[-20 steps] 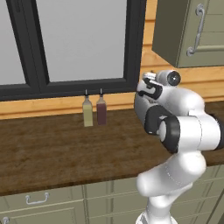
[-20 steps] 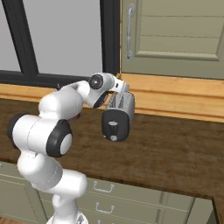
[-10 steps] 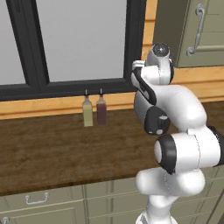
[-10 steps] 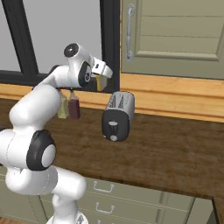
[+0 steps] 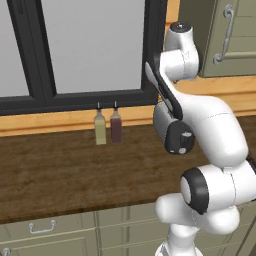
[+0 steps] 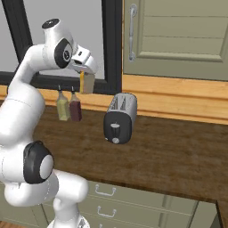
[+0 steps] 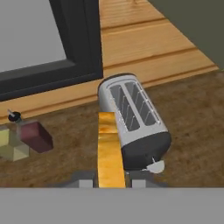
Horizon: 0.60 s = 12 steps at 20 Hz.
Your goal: Start the toaster. Once the lever pops up, take the bread to the plate on the dining counter.
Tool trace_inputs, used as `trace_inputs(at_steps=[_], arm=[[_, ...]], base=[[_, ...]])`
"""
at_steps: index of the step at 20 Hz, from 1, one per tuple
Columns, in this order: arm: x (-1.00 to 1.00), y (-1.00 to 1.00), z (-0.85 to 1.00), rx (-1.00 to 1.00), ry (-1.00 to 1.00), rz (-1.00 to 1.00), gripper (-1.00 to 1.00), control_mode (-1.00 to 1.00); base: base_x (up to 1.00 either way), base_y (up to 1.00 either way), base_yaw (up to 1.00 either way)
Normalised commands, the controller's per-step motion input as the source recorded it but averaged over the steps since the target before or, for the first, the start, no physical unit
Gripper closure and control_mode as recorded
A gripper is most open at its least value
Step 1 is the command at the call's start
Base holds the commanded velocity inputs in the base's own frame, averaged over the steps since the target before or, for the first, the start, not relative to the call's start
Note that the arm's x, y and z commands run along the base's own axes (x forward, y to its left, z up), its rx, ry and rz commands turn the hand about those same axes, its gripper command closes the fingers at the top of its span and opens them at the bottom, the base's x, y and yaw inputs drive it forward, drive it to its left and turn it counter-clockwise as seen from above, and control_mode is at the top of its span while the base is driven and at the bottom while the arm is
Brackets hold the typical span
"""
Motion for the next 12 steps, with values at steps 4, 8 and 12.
trace_inputs(at_steps=[4,8,12], arm=[[-0.93,0.02,0.0,0.07,0.21,-0.01,1.0,-1.0],[-0.67,0.03,-0.03,0.01,0.12,0.0,1.0,-1.0],[-0.58,0.02,-0.11,0.0,0.12,0.0,1.0,-1.0]], base=[[0.0,0.0,0.0],[0.0,0.0,0.0],[0.0,0.0,0.0]])
